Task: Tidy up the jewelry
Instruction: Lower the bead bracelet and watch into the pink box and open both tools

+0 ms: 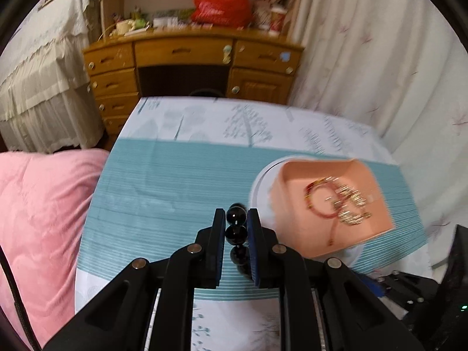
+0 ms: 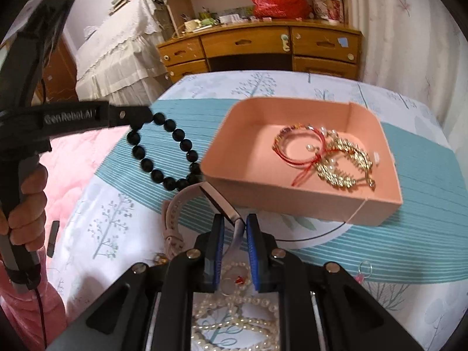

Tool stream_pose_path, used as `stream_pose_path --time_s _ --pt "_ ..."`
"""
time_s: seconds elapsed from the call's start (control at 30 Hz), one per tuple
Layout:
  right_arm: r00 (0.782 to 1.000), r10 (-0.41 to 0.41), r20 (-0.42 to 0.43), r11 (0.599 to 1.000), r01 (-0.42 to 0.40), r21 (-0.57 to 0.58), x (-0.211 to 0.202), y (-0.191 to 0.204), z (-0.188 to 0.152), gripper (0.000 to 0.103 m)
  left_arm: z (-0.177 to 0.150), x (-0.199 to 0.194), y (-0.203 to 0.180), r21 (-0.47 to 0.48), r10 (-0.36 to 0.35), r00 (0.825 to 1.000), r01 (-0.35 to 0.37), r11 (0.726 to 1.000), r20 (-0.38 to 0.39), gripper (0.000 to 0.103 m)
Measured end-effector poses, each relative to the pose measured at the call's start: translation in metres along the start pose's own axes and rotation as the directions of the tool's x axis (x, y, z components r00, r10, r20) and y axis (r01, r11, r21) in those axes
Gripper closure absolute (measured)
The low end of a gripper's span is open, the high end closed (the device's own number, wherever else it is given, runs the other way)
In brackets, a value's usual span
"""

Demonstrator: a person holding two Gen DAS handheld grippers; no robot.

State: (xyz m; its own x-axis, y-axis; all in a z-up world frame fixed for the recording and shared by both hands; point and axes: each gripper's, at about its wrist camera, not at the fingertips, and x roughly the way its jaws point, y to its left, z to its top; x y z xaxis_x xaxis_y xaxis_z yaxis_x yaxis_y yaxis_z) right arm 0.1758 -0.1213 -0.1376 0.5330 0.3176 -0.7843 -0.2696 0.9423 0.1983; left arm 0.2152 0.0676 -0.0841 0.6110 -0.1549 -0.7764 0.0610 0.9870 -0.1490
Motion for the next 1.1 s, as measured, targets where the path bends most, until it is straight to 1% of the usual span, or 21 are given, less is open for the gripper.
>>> stream_pose_path --time_s 0.07,0.13,0.3,0.37,0.47,0.6,0.73,0.77,0.83,0.87,0.97,1.03,1.1 --pt "1.000 0.022 0.016 1.000 -0.022 -0.003 -0.007 0.000 0.005 0.088 0.004 -0.012 -0.011 0.025 -0.007 1.000 0.006 1.000 0.025 0.091" --pt "0.999 0.026 0.039 1.000 -0.026 -0.012 -0.016 0.000 0.011 0.088 0.010 -0.023 -0.020 0.047 -0.008 0.998 0.005 0.999 0.057 0.091" --pt "0.995 -0.003 0.100 0.999 0.007 -0.038 -0.037 -0.003 0.029 0.088 0.025 -0.048 -0.035 0.070 -0.047 0.991 0.039 0.997 0.126 0.090" --pt "0.993 -0.019 0.119 0.999 0.025 -0.043 -0.043 -0.006 0.037 0.088 0.030 -0.053 -0.039 0.074 -0.076 0.987 0.066 0.995 0.139 0.090" --pt "0.987 -0.052 0.153 0.997 0.060 -0.051 -0.052 -0.012 0.048 0.088 0.037 -0.056 -0.049 0.090 -0.099 0.983 0.085 0.992 0.153 0.090" --pt "0.982 -0.080 0.171 0.996 0.088 -0.035 -0.058 -0.025 0.066 0.088 0.045 -0.052 -0.063 0.107 -0.129 0.980 0.113 0.988 0.151 0.090" --pt "0.982 -0.114 0.147 0.993 0.114 0.009 -0.057 -0.041 0.081 0.088 0.051 -0.044 -0.070 0.091 -0.170 0.975 0.158 0.983 0.142 0.090" --pt "0.984 -0.111 0.138 0.994 0.108 0.026 -0.056 -0.045 0.084 0.088 0.052 -0.042 -0.071 0.090 -0.178 0.974 0.167 0.982 0.140 0.090" --pt "0.992 -0.061 0.108 0.997 0.057 0.045 -0.052 -0.053 0.090 0.087 0.053 -0.036 -0.075 0.091 -0.189 0.972 0.177 0.980 0.140 0.090" --pt "0.993 -0.041 0.107 0.998 0.036 0.048 -0.051 -0.056 0.092 0.087 0.053 -0.033 -0.077 0.093 -0.194 0.972 0.182 0.979 0.135 0.090" --pt "0.991 -0.057 0.124 0.996 0.049 0.068 -0.050 -0.064 0.094 0.085 0.053 -0.015 -0.084 0.103 -0.207 0.975 0.198 0.975 0.082 0.090" --pt "0.991 -0.033 0.126 0.995 0.021 0.100 -0.047 -0.072 0.093 0.084 0.052 -0.006 -0.088 0.114 -0.204 0.977 0.197 0.974 0.055 0.090" --pt "0.996 -0.023 0.081 0.993 0.014 0.118 -0.041 -0.077 0.094 0.083 0.052 0.002 -0.092 0.112 -0.205 0.979 0.202 0.973 0.010 0.089"
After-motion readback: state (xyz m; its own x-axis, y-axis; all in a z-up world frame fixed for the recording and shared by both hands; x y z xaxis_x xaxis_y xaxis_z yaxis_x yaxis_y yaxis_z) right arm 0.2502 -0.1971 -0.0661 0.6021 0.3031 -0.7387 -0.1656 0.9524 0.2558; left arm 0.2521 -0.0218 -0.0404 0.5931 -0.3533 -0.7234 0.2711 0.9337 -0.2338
